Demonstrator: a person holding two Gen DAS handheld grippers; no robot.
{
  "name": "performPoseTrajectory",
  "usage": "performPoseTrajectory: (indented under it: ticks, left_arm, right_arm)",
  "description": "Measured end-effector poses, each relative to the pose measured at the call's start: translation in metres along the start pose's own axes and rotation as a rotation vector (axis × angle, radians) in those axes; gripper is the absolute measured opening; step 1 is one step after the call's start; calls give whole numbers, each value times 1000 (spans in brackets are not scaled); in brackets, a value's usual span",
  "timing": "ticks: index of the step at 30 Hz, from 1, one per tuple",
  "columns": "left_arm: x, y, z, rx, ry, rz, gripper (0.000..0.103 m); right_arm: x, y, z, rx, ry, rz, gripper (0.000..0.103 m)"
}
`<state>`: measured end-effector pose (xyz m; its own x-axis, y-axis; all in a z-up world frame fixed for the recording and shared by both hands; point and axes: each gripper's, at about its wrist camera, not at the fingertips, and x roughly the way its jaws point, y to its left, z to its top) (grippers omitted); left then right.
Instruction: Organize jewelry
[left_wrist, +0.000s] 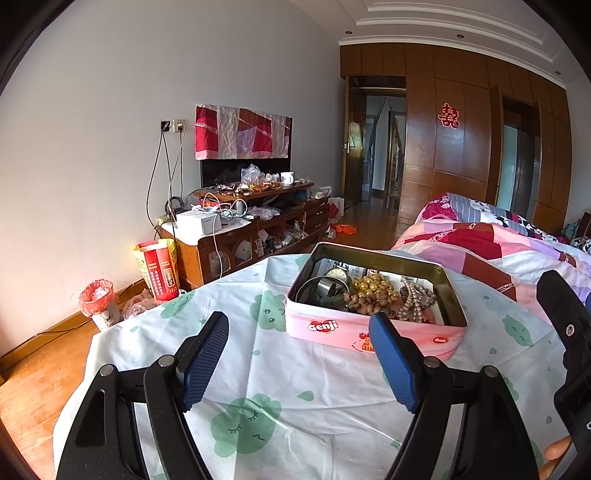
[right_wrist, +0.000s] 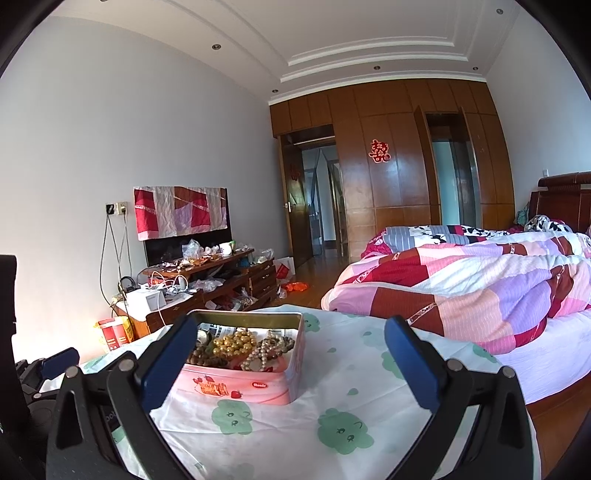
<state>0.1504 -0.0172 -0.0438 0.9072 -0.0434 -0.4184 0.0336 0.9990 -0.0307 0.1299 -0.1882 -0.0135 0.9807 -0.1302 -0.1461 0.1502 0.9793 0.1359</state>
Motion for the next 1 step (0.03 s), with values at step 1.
performPoseTrajectory:
  ticks: [1]
  left_arm:
    - [1, 1, 0, -9, 7, -4, 79]
  right_arm:
    - [0, -2, 1, 1, 2, -2, 103]
